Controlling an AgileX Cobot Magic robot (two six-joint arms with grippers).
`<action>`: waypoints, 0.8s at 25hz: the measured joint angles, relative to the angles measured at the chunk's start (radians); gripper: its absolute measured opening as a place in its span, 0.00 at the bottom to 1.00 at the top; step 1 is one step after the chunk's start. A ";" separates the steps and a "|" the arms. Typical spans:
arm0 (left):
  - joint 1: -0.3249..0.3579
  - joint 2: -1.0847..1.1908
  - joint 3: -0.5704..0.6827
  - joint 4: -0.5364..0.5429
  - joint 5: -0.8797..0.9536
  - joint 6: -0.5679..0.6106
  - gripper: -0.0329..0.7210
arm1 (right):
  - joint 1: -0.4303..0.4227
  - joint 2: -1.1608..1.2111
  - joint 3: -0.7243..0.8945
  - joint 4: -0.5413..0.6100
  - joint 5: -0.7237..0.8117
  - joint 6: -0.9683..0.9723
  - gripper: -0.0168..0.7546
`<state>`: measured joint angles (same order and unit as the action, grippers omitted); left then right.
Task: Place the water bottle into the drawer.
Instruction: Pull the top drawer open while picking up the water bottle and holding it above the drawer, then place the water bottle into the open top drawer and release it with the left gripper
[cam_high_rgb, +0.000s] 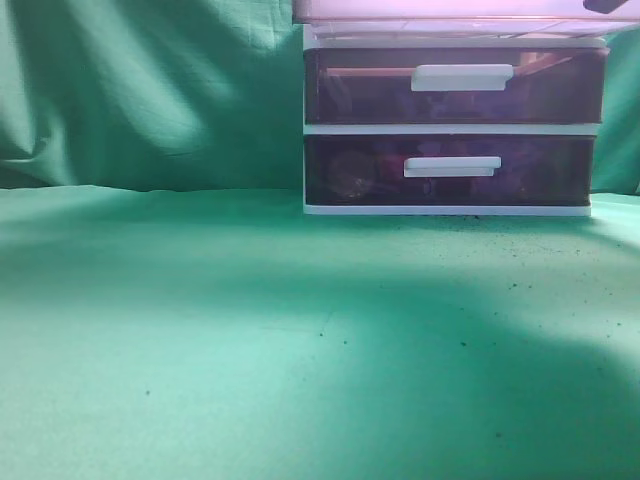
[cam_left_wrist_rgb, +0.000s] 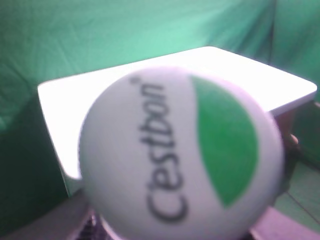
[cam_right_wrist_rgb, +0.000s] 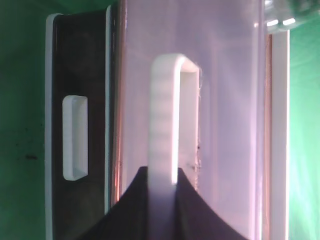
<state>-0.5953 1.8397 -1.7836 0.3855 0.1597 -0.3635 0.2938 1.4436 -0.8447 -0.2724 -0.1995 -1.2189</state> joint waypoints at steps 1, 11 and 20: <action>0.000 0.015 -0.002 -0.012 0.011 -0.002 0.48 | 0.002 0.000 0.000 0.005 0.000 0.000 0.13; -0.013 0.061 -0.010 -0.052 0.123 -0.006 0.56 | 0.006 0.000 0.000 0.013 0.006 -0.002 0.13; -0.013 0.061 -0.018 -0.088 0.100 -0.006 0.86 | 0.008 -0.002 0.019 0.020 -0.011 -0.002 0.13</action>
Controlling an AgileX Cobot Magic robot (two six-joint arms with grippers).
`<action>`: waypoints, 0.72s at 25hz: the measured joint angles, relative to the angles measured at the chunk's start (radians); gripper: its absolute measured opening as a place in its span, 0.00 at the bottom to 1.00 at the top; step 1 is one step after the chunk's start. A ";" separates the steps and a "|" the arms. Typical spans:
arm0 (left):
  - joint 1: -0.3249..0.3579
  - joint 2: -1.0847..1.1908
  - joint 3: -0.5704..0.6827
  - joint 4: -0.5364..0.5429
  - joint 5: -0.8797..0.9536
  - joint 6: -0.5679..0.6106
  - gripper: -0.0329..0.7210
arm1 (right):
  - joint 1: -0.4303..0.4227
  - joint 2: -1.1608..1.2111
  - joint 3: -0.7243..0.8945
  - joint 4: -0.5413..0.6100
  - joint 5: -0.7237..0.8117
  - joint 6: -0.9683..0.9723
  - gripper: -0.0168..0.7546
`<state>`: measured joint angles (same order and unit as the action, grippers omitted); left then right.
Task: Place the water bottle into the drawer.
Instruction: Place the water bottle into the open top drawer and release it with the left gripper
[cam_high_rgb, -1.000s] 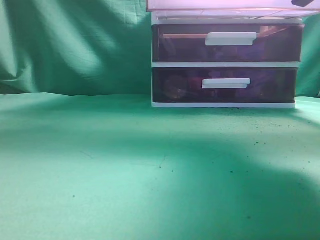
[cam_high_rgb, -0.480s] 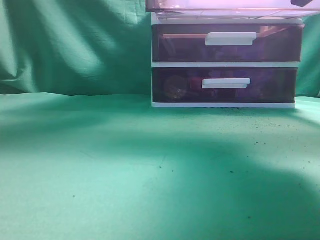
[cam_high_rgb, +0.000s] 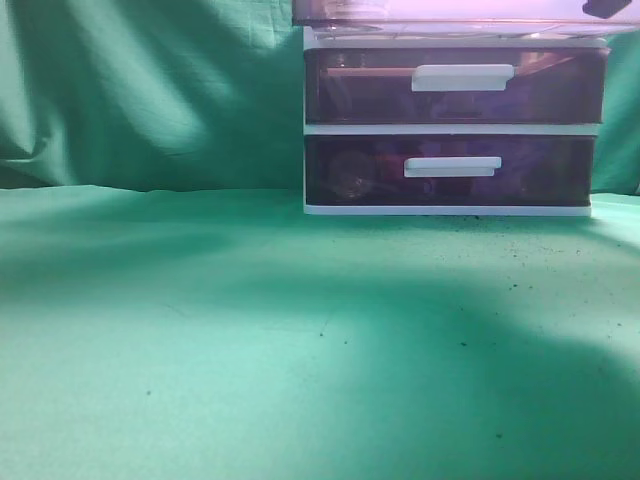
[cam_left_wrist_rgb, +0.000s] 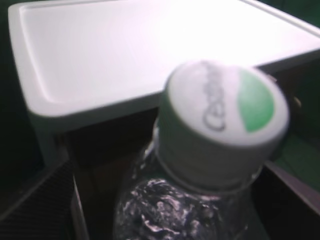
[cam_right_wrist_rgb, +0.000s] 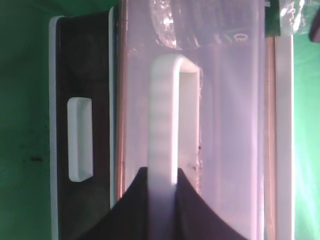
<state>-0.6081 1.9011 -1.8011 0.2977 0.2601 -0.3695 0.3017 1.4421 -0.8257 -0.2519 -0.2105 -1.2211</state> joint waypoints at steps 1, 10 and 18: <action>-0.002 0.000 0.000 0.000 -0.019 0.001 0.86 | 0.000 0.000 0.009 0.000 -0.010 0.000 0.13; -0.069 0.018 -0.001 0.113 -0.365 0.060 0.86 | 0.000 -0.005 0.028 0.001 -0.034 0.000 0.13; -0.104 0.191 -0.040 0.182 -0.736 0.055 0.80 | 0.000 -0.005 0.028 0.001 -0.035 0.014 0.13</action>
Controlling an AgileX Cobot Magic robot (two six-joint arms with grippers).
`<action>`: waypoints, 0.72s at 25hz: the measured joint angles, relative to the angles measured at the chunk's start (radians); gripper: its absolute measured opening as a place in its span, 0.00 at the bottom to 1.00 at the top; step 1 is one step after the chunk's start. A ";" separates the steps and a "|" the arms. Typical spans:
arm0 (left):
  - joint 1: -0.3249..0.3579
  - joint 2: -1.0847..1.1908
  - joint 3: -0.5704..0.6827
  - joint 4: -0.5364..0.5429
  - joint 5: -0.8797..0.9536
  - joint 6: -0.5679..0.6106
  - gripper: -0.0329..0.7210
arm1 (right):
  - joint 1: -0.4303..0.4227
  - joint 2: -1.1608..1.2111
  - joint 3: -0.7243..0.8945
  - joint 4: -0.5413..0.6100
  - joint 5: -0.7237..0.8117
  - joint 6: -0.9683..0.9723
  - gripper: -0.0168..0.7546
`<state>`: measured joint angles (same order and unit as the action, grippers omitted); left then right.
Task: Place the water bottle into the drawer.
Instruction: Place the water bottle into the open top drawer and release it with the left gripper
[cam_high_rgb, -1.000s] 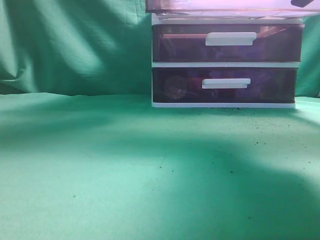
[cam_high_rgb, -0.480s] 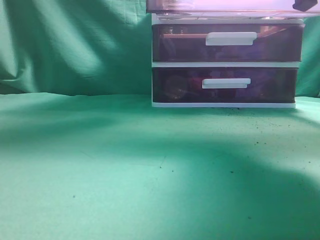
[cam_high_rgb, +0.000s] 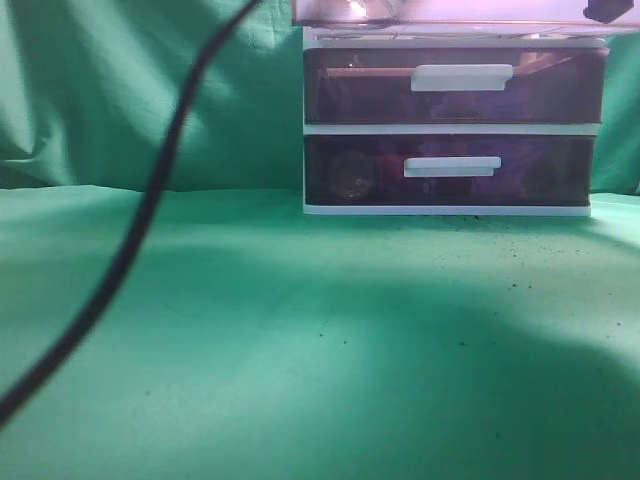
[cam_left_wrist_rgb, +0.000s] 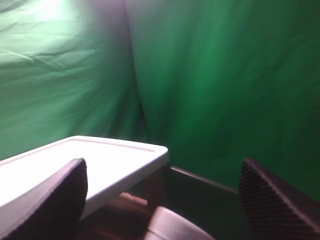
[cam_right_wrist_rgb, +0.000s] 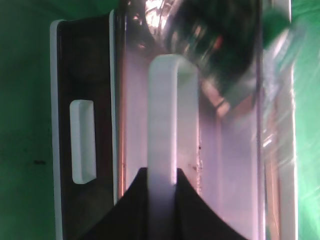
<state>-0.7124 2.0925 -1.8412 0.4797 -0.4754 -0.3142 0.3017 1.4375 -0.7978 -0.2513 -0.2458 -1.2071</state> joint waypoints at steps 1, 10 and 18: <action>-0.002 0.032 -0.021 0.000 -0.029 0.000 0.80 | 0.000 0.000 0.000 0.000 0.000 0.008 0.13; -0.005 0.080 -0.172 0.091 0.186 -0.005 0.80 | 0.000 -0.001 0.002 -0.008 0.005 0.036 0.13; -0.005 -0.102 -0.172 0.099 0.959 -0.005 0.34 | 0.000 -0.001 0.006 -0.008 -0.021 0.034 0.13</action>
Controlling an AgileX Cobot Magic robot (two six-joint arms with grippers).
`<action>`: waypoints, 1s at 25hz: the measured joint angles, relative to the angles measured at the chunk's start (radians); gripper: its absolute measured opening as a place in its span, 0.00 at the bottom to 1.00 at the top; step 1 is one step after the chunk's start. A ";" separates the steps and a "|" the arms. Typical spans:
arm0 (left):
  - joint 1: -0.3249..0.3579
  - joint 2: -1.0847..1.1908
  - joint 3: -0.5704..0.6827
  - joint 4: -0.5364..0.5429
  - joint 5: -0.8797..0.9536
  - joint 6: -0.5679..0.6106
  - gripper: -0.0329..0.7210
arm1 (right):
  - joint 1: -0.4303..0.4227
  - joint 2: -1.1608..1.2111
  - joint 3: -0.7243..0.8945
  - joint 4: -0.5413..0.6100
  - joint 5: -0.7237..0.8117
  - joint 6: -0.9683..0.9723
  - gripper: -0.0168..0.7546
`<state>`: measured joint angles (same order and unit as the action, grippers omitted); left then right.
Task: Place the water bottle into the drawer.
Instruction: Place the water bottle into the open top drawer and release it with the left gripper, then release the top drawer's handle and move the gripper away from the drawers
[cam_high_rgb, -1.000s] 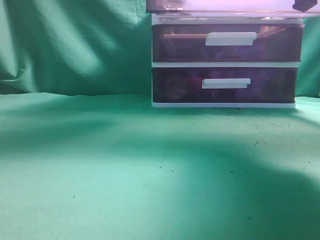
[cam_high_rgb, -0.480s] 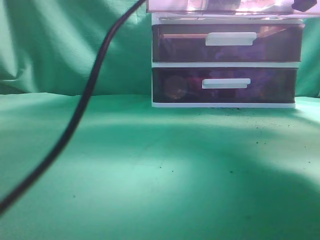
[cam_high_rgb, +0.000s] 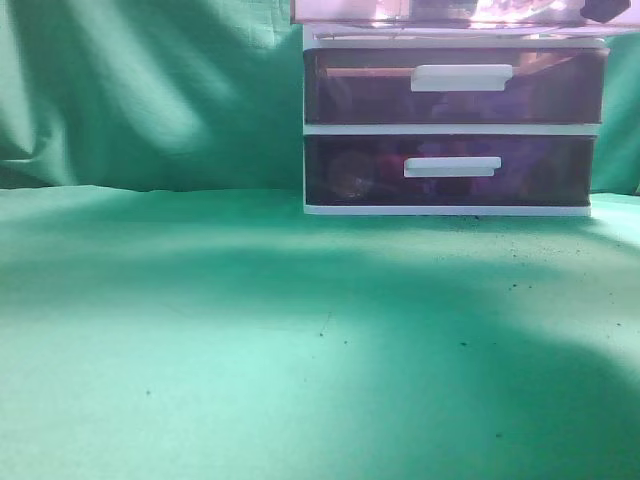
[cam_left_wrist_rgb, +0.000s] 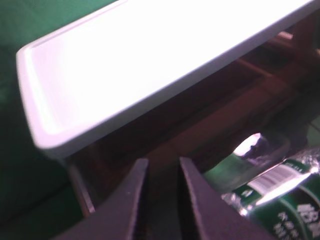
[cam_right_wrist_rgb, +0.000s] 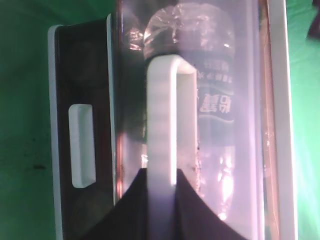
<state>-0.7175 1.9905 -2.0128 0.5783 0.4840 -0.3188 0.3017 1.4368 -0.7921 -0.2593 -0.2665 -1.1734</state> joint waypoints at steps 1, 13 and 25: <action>0.000 -0.025 0.000 -0.002 0.063 0.000 0.22 | 0.000 0.000 0.002 0.000 -0.002 0.000 0.13; 0.002 -0.369 0.047 -0.036 0.551 0.068 0.04 | 0.000 0.000 0.006 0.004 -0.024 -0.054 0.13; 0.002 -0.915 0.766 -0.100 0.332 -0.050 0.04 | -0.025 0.106 -0.164 -0.016 0.004 -0.089 0.13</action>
<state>-0.7156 1.0757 -1.2465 0.4781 0.8155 -0.3692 0.2770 1.5426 -0.9559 -0.2755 -0.2625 -1.2627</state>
